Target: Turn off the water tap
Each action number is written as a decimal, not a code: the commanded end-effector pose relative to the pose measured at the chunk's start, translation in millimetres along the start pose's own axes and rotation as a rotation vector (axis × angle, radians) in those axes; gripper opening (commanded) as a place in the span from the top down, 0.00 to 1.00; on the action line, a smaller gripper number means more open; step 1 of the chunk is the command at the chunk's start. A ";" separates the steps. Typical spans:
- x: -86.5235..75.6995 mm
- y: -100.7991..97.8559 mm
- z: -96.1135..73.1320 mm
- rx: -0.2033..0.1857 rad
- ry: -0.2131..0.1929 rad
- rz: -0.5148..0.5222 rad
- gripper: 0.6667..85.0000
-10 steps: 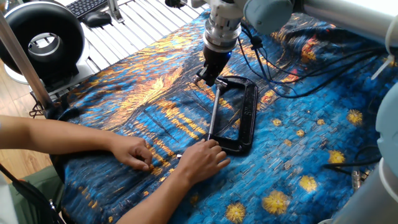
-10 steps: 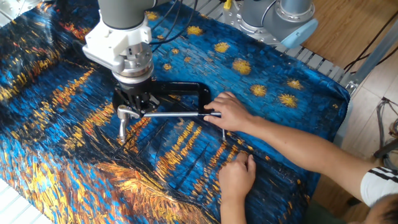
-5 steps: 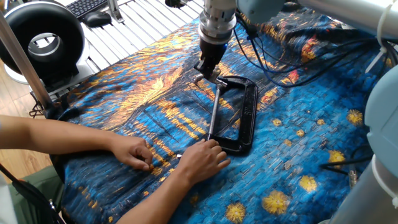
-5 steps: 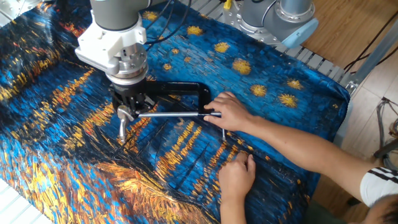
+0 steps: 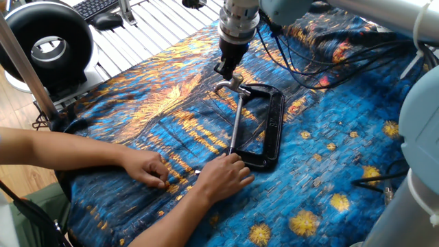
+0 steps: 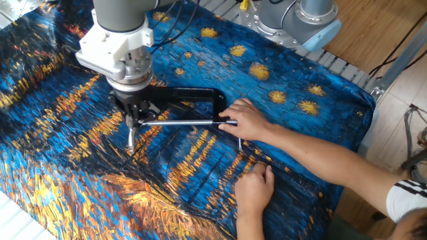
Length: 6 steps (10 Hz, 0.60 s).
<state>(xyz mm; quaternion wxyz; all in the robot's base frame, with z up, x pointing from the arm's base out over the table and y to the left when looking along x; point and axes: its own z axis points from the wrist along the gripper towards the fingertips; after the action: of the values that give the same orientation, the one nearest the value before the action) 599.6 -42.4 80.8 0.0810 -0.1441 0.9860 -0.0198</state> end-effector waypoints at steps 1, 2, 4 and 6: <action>-6.1 -13.9 -1.0 0.030 -0.027 -0.044 0.99; -6.5 -17.3 -1.3 0.042 -0.029 -0.057 0.99; -6.5 -15.3 -1.1 0.037 -0.029 -0.045 0.99; 12.5 10.4 -6.6 -0.027 0.042 0.093 0.99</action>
<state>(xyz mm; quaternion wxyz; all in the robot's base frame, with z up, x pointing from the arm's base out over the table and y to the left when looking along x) 598.9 -47.0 82.1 0.0807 -0.1425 0.9862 -0.0257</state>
